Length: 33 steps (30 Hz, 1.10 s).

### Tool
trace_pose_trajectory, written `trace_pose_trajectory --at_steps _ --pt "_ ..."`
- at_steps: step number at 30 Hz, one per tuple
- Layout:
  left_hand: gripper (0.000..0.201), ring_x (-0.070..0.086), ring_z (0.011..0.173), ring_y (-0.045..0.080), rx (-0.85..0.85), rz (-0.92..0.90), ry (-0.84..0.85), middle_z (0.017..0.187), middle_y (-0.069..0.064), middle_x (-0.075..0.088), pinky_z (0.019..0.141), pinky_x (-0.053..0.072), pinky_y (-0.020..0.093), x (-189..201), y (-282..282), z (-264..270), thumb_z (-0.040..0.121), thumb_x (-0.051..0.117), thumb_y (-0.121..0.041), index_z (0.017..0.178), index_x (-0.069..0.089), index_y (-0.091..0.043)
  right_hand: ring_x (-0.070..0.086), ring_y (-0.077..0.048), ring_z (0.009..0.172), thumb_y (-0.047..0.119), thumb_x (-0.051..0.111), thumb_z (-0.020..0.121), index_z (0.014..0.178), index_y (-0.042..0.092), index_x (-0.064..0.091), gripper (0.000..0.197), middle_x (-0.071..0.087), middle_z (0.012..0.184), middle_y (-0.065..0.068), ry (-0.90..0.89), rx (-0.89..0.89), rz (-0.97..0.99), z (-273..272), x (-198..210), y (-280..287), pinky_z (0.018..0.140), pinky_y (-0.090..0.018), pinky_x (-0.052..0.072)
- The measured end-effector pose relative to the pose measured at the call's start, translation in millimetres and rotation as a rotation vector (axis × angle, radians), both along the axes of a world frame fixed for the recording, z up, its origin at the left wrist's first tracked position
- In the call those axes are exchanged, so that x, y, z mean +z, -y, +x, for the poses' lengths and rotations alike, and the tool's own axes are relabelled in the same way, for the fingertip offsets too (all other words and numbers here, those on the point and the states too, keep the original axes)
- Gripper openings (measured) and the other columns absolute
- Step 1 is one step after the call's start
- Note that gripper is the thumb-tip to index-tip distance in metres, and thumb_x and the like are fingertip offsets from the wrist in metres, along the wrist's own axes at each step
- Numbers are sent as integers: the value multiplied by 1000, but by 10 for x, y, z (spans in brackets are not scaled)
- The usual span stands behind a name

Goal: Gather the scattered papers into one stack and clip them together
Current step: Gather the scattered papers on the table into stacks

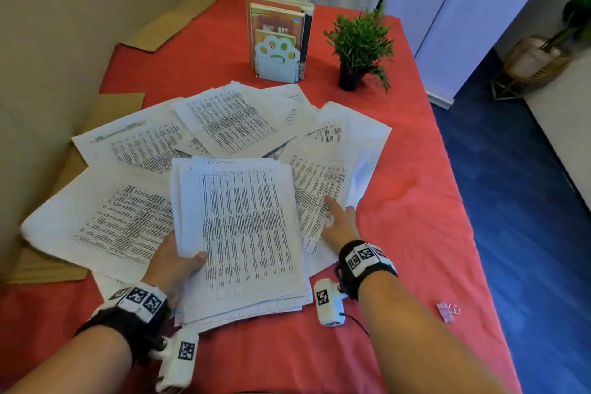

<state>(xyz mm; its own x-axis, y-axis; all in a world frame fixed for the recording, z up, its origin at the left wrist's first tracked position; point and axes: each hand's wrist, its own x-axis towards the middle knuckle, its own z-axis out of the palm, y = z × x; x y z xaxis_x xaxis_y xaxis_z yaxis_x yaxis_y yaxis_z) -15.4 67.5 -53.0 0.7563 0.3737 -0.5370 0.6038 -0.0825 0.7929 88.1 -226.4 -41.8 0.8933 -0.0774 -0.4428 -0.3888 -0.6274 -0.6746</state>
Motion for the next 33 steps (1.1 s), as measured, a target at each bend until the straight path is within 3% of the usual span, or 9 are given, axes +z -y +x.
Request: trace_pose_trajectory --at_steps 5,9,12,18,21,23,26,29,33 --pt "61 56 110 32 -86 14 34 120 7 59 94 47 49 41 105 -25 80 69 -3 133 44 -20 22 -30 136 9 54 77 136 42 40 69 13 154 -1 209 -83 -382 -156 131 48 109 -48 24" --pt "57 59 110 28 -130 -16 134 119 2 63 93 48 46 117 238 -18 79 66 -6 126 49 -34 35 -24 136 19 63 85 146 16 29 70 34 147 -7 100 100 114 -357 52 -29 115 -42 29" --pt "49 64 106 28 -158 -87 202 116 4 67 91 51 54 218 323 36 78 71 -10 119 53 -32 56 -25 120 9 66 78 141 14 32 72 53 134 -10 -88 -56 548 -463 109 -78 106 -48 42" --pt "43 64 103 25 -53 -80 421 113 2 65 92 50 42 700 657 347 85 63 -10 122 49 -25 59 -19 90 0 50 86 110 13 50 27 60 98 -3 409 -52 417 -413 696 -157 84 -35 48" --pt "40 65 104 21 0 -76 544 112 -2 68 94 50 42 921 751 397 80 71 -13 114 58 -28 54 -8 72 -6 48 85 95 25 50 32 59 81 2 537 -112 552 -489 956 -196 69 -30 47" --pt "43 67 102 19 -20 -101 565 108 -2 71 93 52 47 1003 786 364 74 76 -13 113 62 -24 61 -1 72 -17 47 83 95 25 52 45 65 81 10 536 -158 665 -551 1014 -179 72 -22 51" --pt "57 67 105 17 -65 -141 566 112 -3 70 91 53 47 1006 813 284 62 80 -13 114 61 -29 68 -8 75 -26 51 73 98 22 56 54 72 79 8 494 -234 762 -619 980 -131 73 -30 56" --pt "67 66 106 25 -47 -234 572 114 7 68 90 53 48 939 804 239 55 81 -8 113 58 -31 66 -21 81 -12 55 58 95 24 59 52 68 85 -2 464 -281 800 -682 961 -105 76 -43 56" --pt "72 67 101 26 -33 -257 563 109 7 69 78 59 39 861 772 247 56 80 10 118 55 -18 64 -27 80 -10 53 51 85 19 64 46 66 81 -8 379 -310 878 -689 899 -94 75 -44 55"
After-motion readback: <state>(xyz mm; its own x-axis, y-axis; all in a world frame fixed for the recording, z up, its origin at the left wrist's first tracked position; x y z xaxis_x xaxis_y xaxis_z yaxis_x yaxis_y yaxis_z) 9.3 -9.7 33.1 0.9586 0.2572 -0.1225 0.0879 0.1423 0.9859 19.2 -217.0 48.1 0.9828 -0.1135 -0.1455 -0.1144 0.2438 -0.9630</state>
